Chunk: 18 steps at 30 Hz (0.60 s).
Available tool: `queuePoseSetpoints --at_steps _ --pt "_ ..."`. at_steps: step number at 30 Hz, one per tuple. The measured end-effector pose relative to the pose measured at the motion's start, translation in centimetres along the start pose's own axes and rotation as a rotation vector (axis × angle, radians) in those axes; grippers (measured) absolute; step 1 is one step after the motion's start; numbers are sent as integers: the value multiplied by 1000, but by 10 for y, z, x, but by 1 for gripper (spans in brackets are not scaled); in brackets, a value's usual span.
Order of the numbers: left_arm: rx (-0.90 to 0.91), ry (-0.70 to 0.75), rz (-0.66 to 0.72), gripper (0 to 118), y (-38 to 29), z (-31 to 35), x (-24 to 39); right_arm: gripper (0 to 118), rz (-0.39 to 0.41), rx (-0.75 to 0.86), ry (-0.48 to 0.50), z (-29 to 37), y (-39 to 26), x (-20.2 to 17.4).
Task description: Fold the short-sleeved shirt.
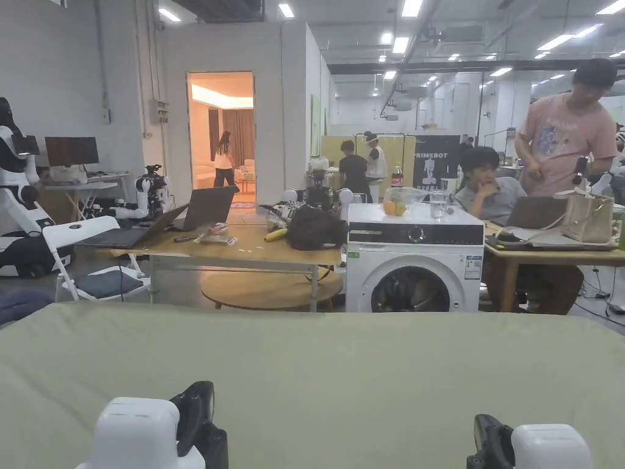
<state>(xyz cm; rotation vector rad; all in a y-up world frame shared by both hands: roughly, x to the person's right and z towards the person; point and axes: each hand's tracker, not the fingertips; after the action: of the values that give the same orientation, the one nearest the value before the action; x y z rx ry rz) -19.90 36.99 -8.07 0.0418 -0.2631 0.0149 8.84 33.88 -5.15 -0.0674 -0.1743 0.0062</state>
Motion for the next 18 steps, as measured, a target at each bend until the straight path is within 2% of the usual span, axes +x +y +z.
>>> queuePoseSetpoints --at_steps 18 --pt "-1 -2 -3 0 -1 2 -1 0 0 -3 -4 1 -1 2"
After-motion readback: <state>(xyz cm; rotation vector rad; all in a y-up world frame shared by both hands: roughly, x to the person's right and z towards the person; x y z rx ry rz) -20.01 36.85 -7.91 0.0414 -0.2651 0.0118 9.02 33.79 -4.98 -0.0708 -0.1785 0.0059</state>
